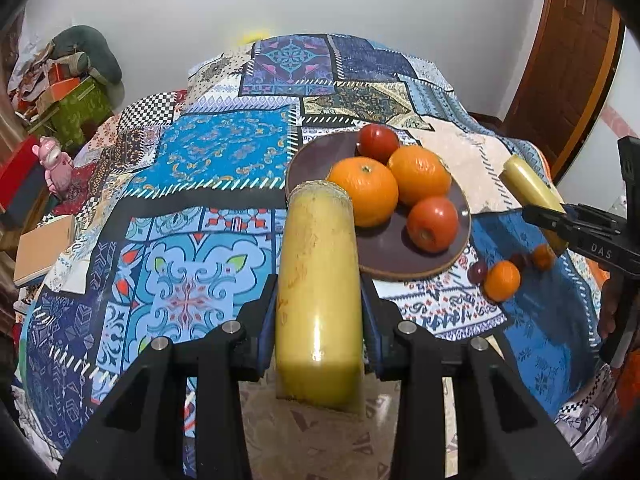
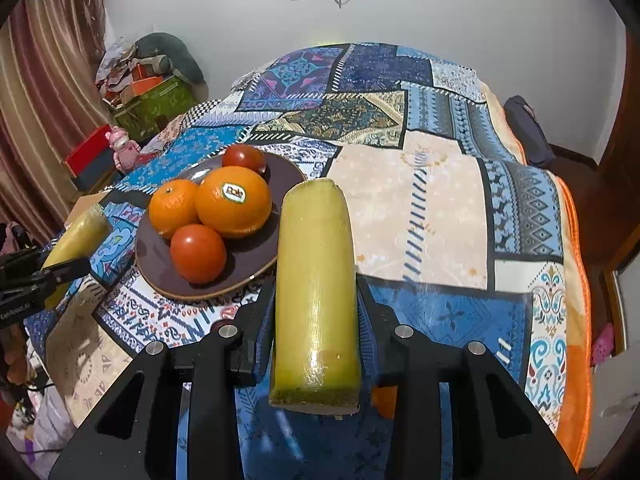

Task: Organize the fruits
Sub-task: 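Carry the zucchini in the left gripper toward the plate while the right gripper carries its zucchini there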

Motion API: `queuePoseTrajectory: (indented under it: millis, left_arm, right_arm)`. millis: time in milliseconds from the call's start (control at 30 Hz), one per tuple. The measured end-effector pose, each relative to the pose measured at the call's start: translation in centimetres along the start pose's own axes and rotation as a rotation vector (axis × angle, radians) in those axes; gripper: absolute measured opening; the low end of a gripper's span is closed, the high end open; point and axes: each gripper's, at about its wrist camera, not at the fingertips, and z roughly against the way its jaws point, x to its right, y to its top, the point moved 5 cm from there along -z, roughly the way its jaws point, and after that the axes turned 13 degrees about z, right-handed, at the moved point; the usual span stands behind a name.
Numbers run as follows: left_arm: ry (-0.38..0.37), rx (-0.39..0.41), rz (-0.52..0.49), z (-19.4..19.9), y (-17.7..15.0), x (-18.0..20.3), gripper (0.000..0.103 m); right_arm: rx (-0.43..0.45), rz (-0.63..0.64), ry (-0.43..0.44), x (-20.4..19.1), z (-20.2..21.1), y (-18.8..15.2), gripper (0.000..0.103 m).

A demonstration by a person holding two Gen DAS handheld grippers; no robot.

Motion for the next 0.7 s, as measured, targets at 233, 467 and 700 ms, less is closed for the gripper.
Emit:
queuePoseTrajectory:
  millis: [233, 467, 700]
  left_arm:
    - [0.013, 0.022, -0.012, -0.8, 1.8, 0.0, 0.037]
    - [0.020, 0.020, -0.001, -2.7, 3.6, -0.3, 0.037]
    - [0.026, 0.011, -0.003, -4.7, 5.2, -0.5, 0.037]
  right_arm:
    - [0.013, 0.023, -0.005, -0.5, -0.5, 1.5, 0.034]
    - [0.015, 0.030, 0.005, -1.1, -2.0, 2.7, 0.034]
    - [0.007, 0.024, 0.011, -0.9, -3.8, 3.7, 0.034]
